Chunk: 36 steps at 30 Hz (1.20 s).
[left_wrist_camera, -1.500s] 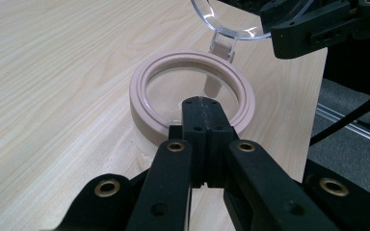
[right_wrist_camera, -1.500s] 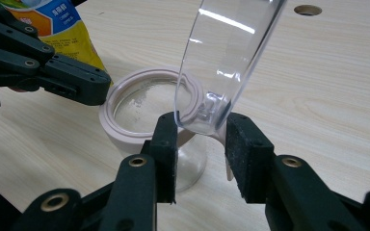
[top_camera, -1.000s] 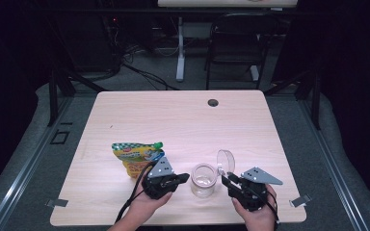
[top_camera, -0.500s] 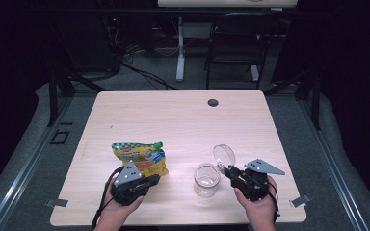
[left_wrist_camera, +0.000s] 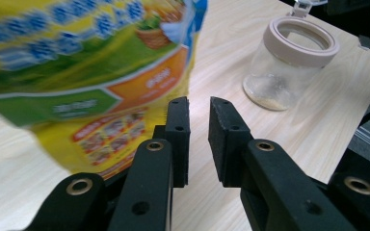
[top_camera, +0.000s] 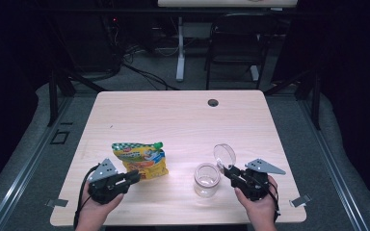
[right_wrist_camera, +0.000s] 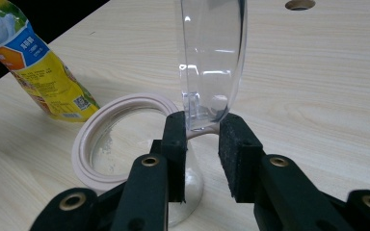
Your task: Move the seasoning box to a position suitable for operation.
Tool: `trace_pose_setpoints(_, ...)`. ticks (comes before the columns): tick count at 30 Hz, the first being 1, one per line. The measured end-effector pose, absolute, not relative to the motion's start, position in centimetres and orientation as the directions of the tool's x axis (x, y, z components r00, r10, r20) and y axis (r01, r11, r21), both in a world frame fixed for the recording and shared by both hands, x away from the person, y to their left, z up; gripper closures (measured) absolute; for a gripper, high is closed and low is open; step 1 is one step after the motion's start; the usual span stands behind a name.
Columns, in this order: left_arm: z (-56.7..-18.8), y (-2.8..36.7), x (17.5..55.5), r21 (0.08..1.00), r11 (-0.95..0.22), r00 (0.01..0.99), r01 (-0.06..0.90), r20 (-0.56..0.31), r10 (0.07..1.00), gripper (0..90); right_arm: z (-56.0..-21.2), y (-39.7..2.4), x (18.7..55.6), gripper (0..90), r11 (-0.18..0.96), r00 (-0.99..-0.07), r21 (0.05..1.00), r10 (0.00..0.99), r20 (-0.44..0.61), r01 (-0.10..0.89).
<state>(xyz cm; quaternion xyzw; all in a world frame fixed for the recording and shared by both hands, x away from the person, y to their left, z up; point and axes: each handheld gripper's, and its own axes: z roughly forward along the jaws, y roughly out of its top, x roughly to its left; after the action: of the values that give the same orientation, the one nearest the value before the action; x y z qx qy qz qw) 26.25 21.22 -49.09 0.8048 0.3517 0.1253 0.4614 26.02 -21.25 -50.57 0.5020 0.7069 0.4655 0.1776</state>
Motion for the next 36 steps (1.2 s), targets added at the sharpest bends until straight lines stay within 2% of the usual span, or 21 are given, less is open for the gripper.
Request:
trace_pose_setpoints(10,-48.2,24.9,26.5,0.838,-0.279,0.659,0.470,-0.123,0.742,73.3,-50.7,-21.2,26.1,70.8,0.074,-0.438,0.833,0.874,0.210,0.548)
trace_pose_setpoints(17,-49.3,27.0,27.8,0.840,-0.238,0.626,0.487,-0.146,0.766,61.0,-51.0,-21.2,26.3,69.8,0.074,-0.435,0.827,0.874,0.214,0.557)
trace_pose_setpoints(23,-50.7,26.6,29.0,0.842,-0.237,0.655,0.485,-0.171,0.736,52.7,-51.1,-21.0,26.4,69.5,0.079,-0.435,0.825,0.876,0.211,0.559)
trace_pose_setpoints(25,-51.5,26.1,29.7,0.830,-0.272,0.664,0.488,-0.150,0.733,48.5,-51.2,-21.0,26.3,69.3,0.084,-0.436,0.822,0.875,0.209,0.563)
trace_pose_setpoints(32,-52.8,25.0,30.8,0.812,-0.307,0.672,0.495,-0.134,0.728,46.4,-51.2,-21.4,26.0,68.9,0.080,-0.437,0.827,0.874,0.210,0.557)
trace_pose_setpoints(36,-53.4,24.5,31.7,0.814,-0.292,0.692,0.501,-0.174,0.700,49.2,-51.2,-21.7,25.9,68.4,0.067,-0.431,0.826,0.875,0.221,0.559)
